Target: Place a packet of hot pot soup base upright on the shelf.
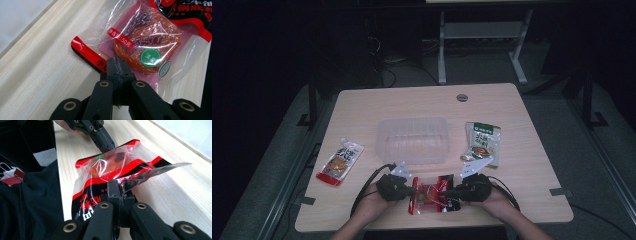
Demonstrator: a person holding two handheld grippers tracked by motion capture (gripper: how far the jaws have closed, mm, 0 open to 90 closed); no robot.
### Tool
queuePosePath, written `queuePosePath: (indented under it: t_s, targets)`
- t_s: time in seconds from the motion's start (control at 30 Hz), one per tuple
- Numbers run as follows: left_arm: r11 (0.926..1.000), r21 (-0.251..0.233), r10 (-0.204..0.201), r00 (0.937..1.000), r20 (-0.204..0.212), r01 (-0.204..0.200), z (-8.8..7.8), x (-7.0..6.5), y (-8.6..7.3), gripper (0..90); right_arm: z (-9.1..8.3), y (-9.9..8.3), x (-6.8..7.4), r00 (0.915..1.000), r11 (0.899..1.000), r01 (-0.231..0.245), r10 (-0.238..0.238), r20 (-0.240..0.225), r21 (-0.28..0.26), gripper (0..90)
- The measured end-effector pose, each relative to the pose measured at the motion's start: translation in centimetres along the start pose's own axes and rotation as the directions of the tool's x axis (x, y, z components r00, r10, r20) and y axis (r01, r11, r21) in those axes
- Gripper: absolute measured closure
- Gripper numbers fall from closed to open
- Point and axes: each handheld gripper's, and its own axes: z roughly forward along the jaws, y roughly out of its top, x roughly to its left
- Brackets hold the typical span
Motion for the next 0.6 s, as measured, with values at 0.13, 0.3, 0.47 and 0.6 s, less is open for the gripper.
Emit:
queuePosePath:
  t_s: [0.13,0.3,0.47,0.6]
  targets:
    - [1.0,-0.005,-0.006,1.0,0.008,0.006,0.0,0.0,-0.1,89.7,-0.2,0.0,-0.1,0.9998,1.0,-0.007,0.007,-0.017,-0.018,89.7]
    - [0.9995,-0.031,0.003,0.9999,0.01,-0.003,-0.4,-0.1,0.0,89.7,-0.9,0.1,-0.1,0.999,0.998,-0.017,0.015,-0.043,-0.06,89.8]
    - [0.9977,-0.068,-0.003,1.0,0.006,0.003,-1.0,-0.1,-0.1,89.6,-1.7,0.3,-0.2,0.9967,0.992,-0.033,0.023,-0.078,-0.123,89.9]
    - [0.998,-0.063,0.009,0.9999,0.006,-0.008,-1.3,0.1,-0.2,89.1,-2.3,0.5,0.0,0.9957,0.988,-0.035,0.021,-0.09,-0.153,89.9]
